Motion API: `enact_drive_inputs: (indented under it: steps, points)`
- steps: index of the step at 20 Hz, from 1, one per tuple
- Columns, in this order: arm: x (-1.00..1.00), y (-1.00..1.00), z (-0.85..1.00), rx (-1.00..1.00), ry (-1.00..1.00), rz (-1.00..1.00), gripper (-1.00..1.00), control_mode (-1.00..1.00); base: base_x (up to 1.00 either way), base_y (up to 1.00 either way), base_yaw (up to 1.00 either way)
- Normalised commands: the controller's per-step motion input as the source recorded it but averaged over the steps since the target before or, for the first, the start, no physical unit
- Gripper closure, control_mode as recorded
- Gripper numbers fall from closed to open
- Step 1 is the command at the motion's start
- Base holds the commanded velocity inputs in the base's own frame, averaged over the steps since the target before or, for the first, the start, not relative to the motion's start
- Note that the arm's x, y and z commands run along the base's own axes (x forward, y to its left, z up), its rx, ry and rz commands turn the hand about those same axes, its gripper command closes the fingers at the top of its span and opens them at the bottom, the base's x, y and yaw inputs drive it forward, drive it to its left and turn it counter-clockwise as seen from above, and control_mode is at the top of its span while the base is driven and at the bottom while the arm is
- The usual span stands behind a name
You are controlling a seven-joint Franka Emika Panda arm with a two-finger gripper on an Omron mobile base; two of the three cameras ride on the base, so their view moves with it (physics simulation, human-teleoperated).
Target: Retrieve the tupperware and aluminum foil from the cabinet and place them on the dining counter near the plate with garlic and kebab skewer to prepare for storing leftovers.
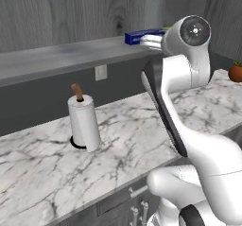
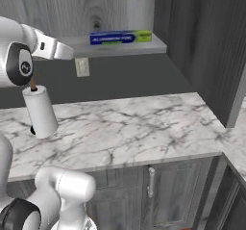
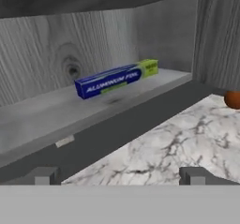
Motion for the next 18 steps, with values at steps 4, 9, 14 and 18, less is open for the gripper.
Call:
enact_drive_inputs:
  steps: [4, 9, 14, 18]
  points:
    - [0.81, 0.04, -0.09, 0.04, 0.08, 0.00, -1.00, -1.00, 0.00, 0.00, 0.00]
    - [0.85, 0.21, -0.17, 0.00, 0.10, 0.00, -1.00, -1.00, 0.00, 0.00, 0.00]
    - [0.88, 0.26, -0.13, 0.00, 0.05, 0.00, -1.00, -1.00, 0.00, 0.00, 0.00]
    - [0.80, 0.26, -0.09, 0.00, 0.00, -0.04, -1.00, -1.00, 0.00, 0.00, 0.00]
